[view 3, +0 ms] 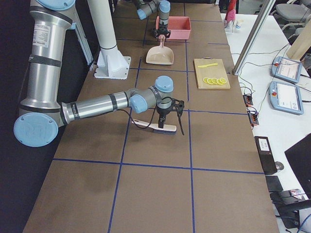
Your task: Sweep and dump trash into bin
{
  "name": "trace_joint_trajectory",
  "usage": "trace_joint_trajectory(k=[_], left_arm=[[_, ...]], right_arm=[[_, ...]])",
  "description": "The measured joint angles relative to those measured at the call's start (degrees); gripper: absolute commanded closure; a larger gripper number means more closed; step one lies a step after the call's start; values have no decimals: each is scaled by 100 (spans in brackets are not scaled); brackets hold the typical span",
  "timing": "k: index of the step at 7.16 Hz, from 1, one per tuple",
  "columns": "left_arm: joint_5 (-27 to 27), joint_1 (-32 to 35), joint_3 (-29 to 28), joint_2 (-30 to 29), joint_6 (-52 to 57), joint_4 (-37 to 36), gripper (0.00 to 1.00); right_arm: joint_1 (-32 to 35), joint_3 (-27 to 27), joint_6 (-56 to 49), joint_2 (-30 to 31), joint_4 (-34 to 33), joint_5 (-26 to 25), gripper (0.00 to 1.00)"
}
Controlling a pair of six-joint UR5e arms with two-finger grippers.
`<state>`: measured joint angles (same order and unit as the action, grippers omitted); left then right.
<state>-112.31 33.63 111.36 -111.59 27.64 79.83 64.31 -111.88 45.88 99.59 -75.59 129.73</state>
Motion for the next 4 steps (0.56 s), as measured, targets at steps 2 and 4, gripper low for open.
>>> trace_joint_trajectory(k=[2, 4], left_arm=[[-15, 119, 72, 1, -97, -29, 0], [-48, 563, 237, -7, -533, -32, 0]], right_arm=[[152, 9, -2, -42, 2, -9, 0], [309, 29, -4, -165, -2, -33, 0]])
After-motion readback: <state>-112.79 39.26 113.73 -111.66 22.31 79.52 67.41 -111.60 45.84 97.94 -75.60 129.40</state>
